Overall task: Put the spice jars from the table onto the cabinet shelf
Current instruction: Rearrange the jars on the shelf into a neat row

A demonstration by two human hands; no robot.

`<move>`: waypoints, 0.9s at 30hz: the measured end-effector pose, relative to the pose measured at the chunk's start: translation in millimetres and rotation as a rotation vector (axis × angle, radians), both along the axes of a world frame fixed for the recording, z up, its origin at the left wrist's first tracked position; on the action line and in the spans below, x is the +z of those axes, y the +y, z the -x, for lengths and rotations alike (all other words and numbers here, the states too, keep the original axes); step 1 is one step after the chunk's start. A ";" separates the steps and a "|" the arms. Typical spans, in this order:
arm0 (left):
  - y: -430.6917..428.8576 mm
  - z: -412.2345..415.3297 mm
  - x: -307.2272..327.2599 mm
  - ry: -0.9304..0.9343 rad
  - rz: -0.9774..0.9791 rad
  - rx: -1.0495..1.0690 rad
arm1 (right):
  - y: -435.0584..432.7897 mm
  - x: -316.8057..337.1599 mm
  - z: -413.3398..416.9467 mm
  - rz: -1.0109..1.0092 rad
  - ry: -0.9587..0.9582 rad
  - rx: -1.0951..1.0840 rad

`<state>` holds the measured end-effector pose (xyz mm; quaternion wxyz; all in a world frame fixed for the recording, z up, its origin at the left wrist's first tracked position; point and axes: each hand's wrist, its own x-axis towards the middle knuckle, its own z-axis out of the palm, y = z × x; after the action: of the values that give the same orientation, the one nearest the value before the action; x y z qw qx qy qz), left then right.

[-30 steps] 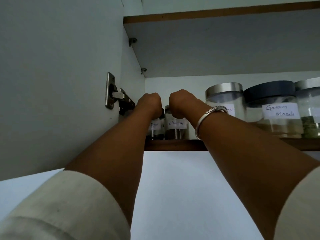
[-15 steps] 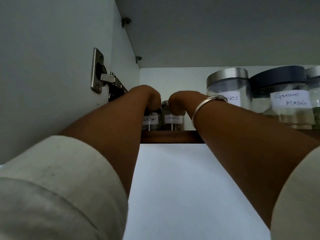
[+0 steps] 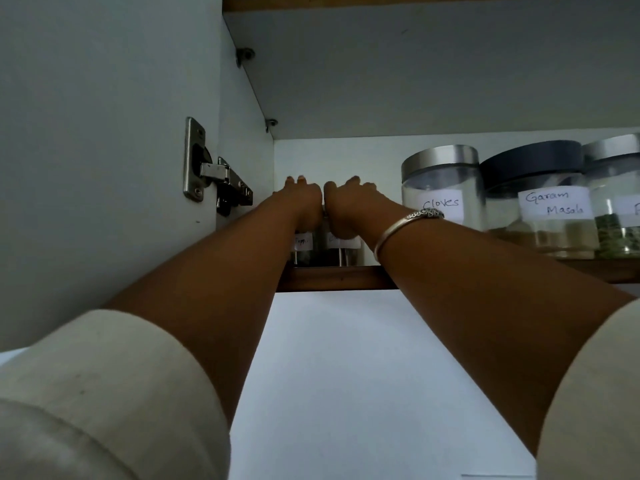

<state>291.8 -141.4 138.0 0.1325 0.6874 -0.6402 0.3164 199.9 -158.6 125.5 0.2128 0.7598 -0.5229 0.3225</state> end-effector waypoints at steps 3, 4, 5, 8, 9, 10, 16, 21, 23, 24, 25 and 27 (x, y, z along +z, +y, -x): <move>19.4 4.3 -8.3 -0.029 0.078 -0.086 | 20.1 -6.4 -2.3 -0.021 0.261 -0.215; 24.9 5.6 -9.7 -0.037 0.072 -0.089 | 26.3 -7.0 -1.4 -0.013 0.336 -0.245; 30.8 6.7 -11.6 -0.025 0.060 -0.097 | 31.4 -8.0 0.1 0.004 0.388 -0.252; 53.9 11.8 -9.9 -0.017 0.042 -0.154 | 53.5 -12.7 11.3 0.132 0.507 -0.207; 63.8 15.1 -7.9 -0.013 0.027 -0.171 | 61.7 -13.2 15.6 0.175 0.525 -0.184; 72.2 17.5 -4.8 0.000 0.021 -0.187 | 68.5 -12.5 19.6 0.215 0.527 -0.161; 118.9 51.9 8.3 0.167 0.066 -0.342 | 113.8 7.5 72.1 0.384 0.499 -0.056; 138.2 92.0 12.2 0.210 0.026 -0.437 | 132.5 12.9 129.4 0.304 0.425 -0.103; 140.8 107.0 8.1 0.226 -0.009 -0.438 | 136.0 10.2 155.2 0.221 0.369 -0.151; 140.3 113.6 6.5 0.214 -0.017 -0.432 | 137.2 8.8 166.8 0.177 0.343 -0.170; 139.5 119.2 5.0 0.187 -0.027 -0.415 | 138.1 7.6 176.9 0.137 0.318 -0.183; 136.4 130.3 4.0 0.124 -0.030 -0.374 | 140.1 6.6 193.5 0.073 0.270 -0.182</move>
<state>161.5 -5.0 142.0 0.2179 0.5766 -0.7519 0.2337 6.4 -18.5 132.1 0.3370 0.7374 -0.5441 0.2158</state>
